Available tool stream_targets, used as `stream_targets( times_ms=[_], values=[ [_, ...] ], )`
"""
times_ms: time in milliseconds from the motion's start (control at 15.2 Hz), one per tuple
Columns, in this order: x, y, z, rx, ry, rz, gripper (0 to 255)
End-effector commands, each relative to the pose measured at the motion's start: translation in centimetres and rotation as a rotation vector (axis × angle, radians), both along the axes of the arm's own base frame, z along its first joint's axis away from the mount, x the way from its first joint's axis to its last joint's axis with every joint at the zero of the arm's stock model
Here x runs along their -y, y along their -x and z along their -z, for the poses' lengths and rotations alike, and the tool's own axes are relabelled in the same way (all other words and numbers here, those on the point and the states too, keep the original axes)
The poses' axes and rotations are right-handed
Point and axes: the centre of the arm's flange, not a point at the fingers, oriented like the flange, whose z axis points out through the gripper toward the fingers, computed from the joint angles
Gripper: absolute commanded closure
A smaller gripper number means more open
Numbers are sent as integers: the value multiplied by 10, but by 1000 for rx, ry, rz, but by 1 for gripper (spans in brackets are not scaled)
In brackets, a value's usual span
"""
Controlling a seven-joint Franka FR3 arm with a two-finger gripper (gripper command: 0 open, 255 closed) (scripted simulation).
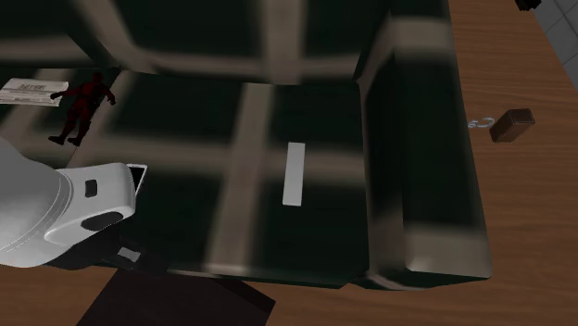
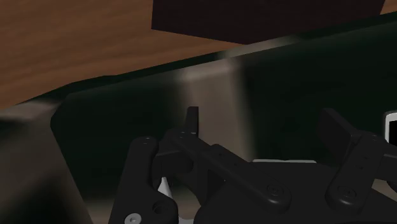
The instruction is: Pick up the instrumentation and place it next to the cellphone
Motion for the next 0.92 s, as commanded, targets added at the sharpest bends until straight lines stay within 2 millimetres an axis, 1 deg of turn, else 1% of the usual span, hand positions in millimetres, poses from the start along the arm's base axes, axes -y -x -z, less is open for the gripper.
stream_targets(
  times_ms=[0,858],
  values=[
    [0,0,0,0,0,0,0],
    [58,-128,92,40,-44,-30,0]
  ],
)
